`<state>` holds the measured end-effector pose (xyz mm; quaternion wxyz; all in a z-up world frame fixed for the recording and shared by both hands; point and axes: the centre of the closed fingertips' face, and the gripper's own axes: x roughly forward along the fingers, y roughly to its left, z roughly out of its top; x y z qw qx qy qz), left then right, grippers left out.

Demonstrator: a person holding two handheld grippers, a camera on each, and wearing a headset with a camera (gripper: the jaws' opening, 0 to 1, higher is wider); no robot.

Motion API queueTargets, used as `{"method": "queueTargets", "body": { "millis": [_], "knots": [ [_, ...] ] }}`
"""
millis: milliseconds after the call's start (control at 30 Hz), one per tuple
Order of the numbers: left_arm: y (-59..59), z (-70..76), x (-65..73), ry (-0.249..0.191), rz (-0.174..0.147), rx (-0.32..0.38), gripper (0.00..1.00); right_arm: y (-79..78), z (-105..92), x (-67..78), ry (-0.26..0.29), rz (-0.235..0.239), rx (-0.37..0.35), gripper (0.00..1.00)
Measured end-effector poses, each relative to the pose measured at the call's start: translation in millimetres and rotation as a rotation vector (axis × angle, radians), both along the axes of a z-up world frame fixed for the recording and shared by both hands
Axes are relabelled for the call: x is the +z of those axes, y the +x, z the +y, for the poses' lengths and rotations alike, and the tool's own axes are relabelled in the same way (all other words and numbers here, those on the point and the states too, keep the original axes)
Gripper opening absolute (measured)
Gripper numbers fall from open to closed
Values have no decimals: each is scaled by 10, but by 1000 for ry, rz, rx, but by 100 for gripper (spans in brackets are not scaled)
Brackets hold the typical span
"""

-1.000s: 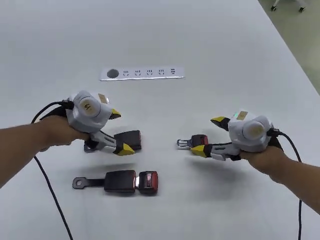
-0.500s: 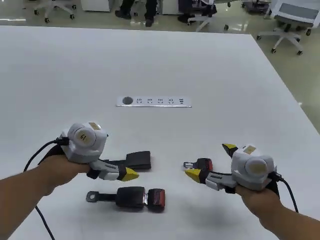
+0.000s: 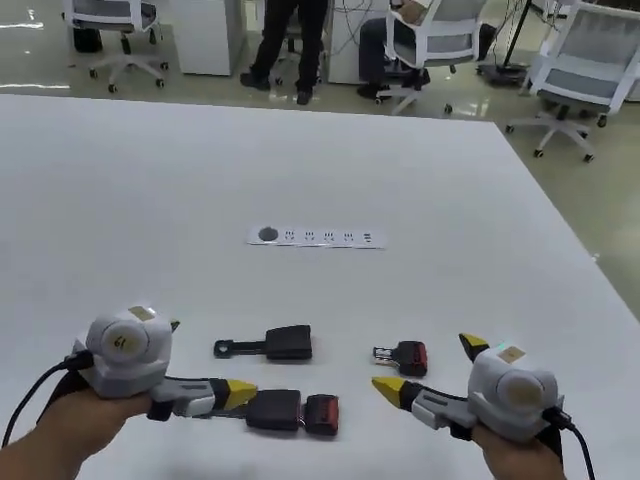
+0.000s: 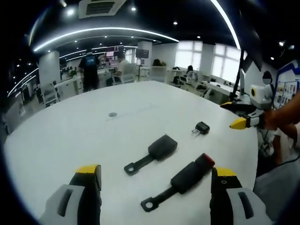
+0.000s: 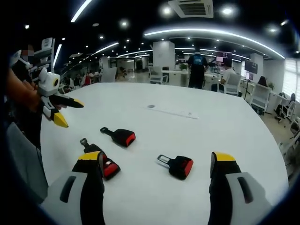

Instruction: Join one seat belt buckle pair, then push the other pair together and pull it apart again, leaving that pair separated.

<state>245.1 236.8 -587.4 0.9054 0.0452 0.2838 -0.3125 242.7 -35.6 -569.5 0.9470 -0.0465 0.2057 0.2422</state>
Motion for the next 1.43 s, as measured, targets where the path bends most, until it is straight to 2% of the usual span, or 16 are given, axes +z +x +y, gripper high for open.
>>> {"method": "queueTargets", "body": {
  "millis": [233, 400, 600, 733, 833, 933, 1067, 1433],
  "knots": [
    [-346, 172, 101, -49, -26, 48, 100, -323, 52, 73, 15, -32, -18, 95],
    [-626, 285, 152, -90, -27, 68, 100, -499, 72, 88, 20, -32, -29, 96],
    [-842, 514, 193, -102, -38, 83, 100, -752, 120, 138, 16, -42, -25, 97],
    [-931, 652, 264, -114, -55, 96, 100, -881, 102, 139, 13, -46, -24, 97],
    [-983, 730, 265, -114, -66, 100, 100, -972, 100, 158, 19, -47, -40, 97],
    [-1027, 816, 311, -116, -84, 109, 100, -1007, 59, 146, 18, -51, -50, 97],
    [-1058, 836, 336, -116, -85, 112, 100, -1051, 37, 147, 17, -53, -62, 97],
    [-1065, 766, 435, -120, -99, 92, 100, -1090, 38, 186, 8, -59, -75, 97]
  ]
}}
